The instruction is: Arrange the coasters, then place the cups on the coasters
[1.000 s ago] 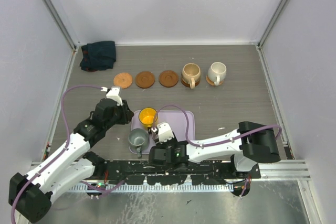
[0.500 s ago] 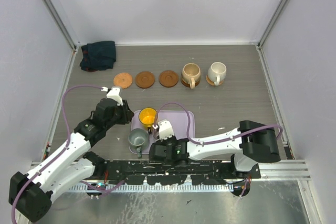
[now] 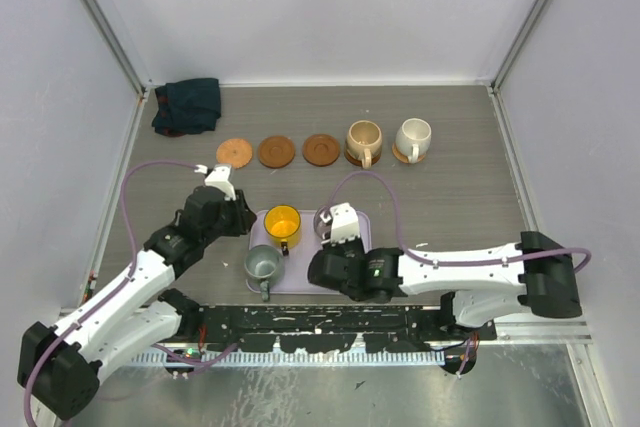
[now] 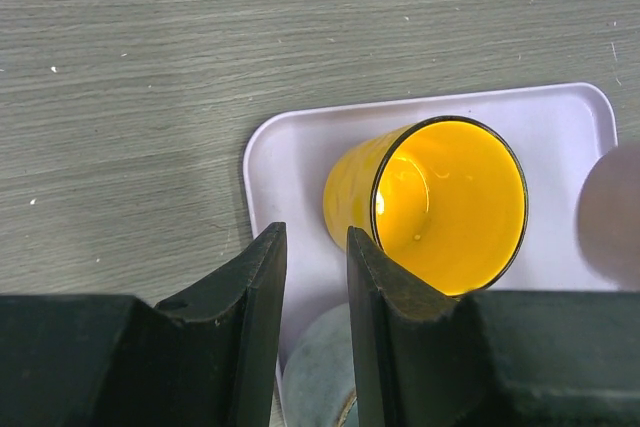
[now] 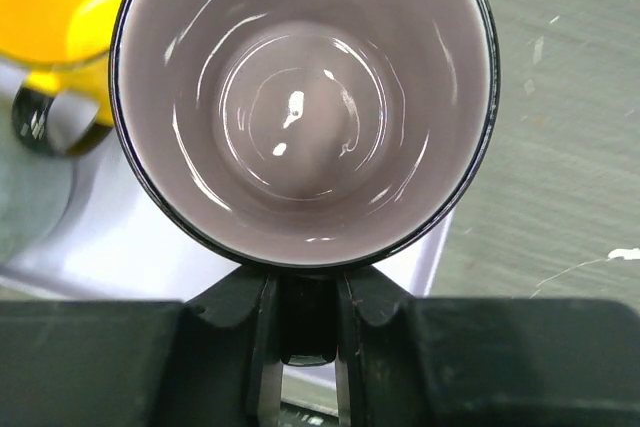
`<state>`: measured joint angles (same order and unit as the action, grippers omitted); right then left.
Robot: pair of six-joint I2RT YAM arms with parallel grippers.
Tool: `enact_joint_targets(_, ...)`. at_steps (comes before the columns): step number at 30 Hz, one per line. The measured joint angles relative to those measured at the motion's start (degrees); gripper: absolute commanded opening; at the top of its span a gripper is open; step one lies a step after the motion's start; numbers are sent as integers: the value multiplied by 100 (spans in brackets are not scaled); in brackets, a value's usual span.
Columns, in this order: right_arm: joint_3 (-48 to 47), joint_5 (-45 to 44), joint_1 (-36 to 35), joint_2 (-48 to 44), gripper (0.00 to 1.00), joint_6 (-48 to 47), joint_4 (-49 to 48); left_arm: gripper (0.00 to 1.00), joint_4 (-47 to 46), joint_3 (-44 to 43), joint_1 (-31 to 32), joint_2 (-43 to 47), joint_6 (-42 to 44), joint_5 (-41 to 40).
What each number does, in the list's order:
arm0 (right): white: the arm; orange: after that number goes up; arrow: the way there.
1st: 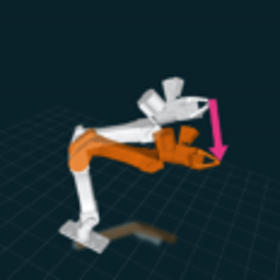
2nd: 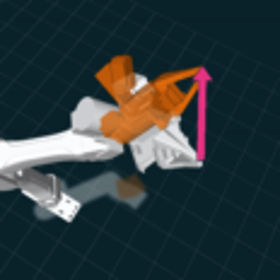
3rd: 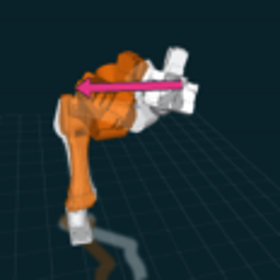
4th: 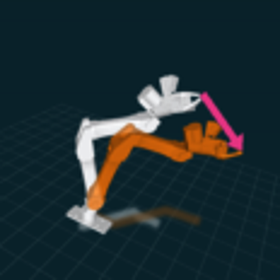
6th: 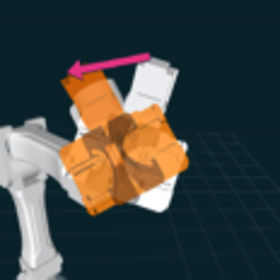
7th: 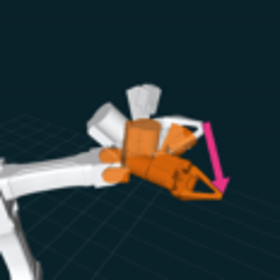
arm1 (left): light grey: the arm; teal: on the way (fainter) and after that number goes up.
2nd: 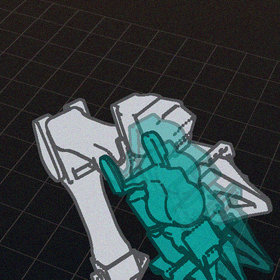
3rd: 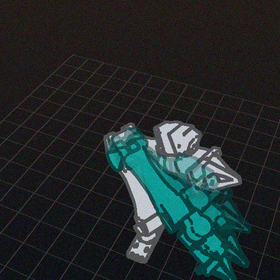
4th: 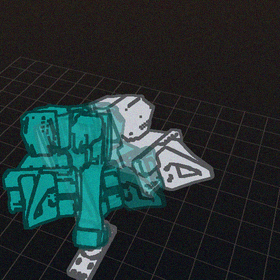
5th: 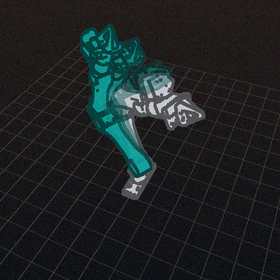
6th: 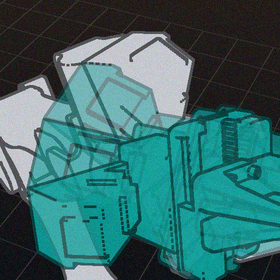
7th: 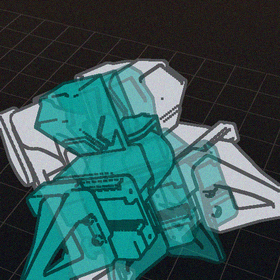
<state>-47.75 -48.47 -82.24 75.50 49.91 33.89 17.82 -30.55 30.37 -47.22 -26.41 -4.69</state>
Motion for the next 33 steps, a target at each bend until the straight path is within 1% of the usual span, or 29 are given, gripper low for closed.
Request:
enact_joint_targets(5,11,-94,800,-282,1,-789,-385,32,-50,2,0,-68,2,0)
enact_joint_targets(11,-120,258,1943,-101,1,-2118,-1141,32,-162,4,0,-170,4,-4)
enact_joint_targets(16,-927,660,2656,745,1,-3062,-1641,32,-254,7,0,-313,2,-7)
enact_joint_targets(21,-1749,1163,3147,1464,1,-3571,-1971,32,-343,50,0,-385,2,-52)
enact_joint_targets(29,-3110,1779,3869,2815,1,-3934,-2116,33,-466,76,0,-439,13,-164)
enact_joint_targets(33,-3552,2000,4092,3375,1,-3971,-2092,33,-483,76,0,-481,33,-214)
